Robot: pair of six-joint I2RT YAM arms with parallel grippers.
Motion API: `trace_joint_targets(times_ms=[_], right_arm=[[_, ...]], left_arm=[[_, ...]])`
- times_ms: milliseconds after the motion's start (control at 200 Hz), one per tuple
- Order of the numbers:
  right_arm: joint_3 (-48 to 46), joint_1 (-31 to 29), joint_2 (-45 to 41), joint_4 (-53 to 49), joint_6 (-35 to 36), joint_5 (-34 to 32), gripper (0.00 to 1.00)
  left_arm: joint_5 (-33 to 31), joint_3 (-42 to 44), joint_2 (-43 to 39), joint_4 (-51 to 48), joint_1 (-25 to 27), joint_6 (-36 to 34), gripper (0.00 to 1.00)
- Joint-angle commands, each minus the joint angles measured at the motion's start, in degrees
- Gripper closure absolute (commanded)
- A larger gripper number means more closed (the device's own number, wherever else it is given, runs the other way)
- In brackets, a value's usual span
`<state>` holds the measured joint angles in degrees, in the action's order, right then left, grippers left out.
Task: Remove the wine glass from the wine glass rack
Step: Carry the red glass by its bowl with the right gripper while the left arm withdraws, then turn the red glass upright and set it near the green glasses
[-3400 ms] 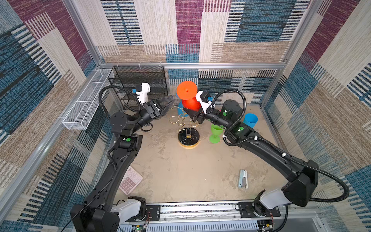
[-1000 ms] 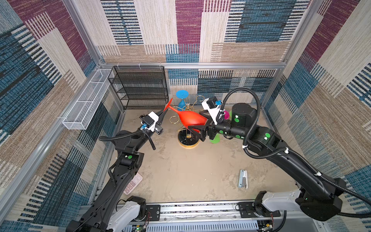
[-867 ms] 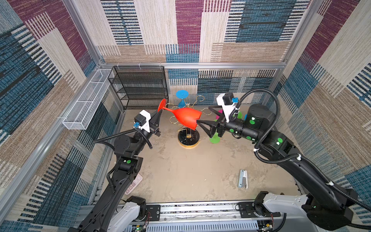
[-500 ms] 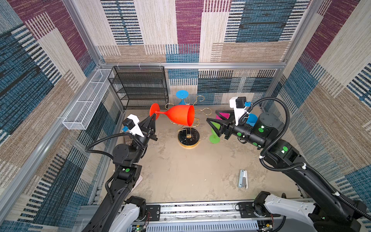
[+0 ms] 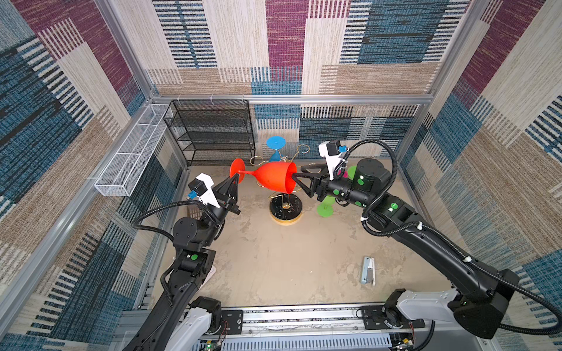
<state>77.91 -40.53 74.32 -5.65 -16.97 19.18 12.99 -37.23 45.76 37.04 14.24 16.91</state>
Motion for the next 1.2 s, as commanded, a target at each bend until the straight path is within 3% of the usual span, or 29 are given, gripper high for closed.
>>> trace_joint_targets(times_ms=[0, 230, 361, 456, 511, 646, 801, 987, 1197], right_arm=[[1.28, -0.24, 1.48, 3.72, -1.42, 2.44, 0.53], [2.25, -0.77, 3.06, 2.93, -1.93, 2.65, 1.00], [2.09, -0.90, 2.42, 2.11, -2.90, 0.92, 1.00], [1.98, -0.87, 0.62, -0.13, -3.03, -3.69, 1.00], [1.72, -0.82, -1.01, -1.72, -2.47, -6.18, 1.00], [1.98, -0.75, -5.65, -8.21, -0.67, -10.27, 1.00], [2.89, -0.95, -11.22, -20.02, 4.23, -14.36, 1.00], [0.31, -2.61, -17.41, -29.70, 8.62, -12.93, 1.00], [-4.02, -6.22, -17.59, -39.31, 6.12, -15.81, 1.00]], left_arm=[[1.67, 0.23, 0.03, 1.44, -0.09, 0.03, 1.00], [2.88, 0.49, 0.30, 1.18, -0.09, -0.33, 1.00], [1.68, 0.76, 0.34, 1.15, -0.09, -0.82, 0.99], [-0.43, 0.66, -0.39, -0.20, -0.09, -1.65, 0.65], [-2.62, 0.88, -1.35, -1.12, -0.10, -1.93, 0.51], [-7.21, 1.23, -3.83, -7.74, -0.26, -3.60, 0.32], [-14.04, 1.55, -6.02, -15.18, -1.00, -4.51, 0.21], [-19.06, 1.31, -6.48, -20.11, -3.65, -2.18, 0.14], [-15.94, 0.02, -4.49, -23.31, -10.31, 4.25, 0.14]])
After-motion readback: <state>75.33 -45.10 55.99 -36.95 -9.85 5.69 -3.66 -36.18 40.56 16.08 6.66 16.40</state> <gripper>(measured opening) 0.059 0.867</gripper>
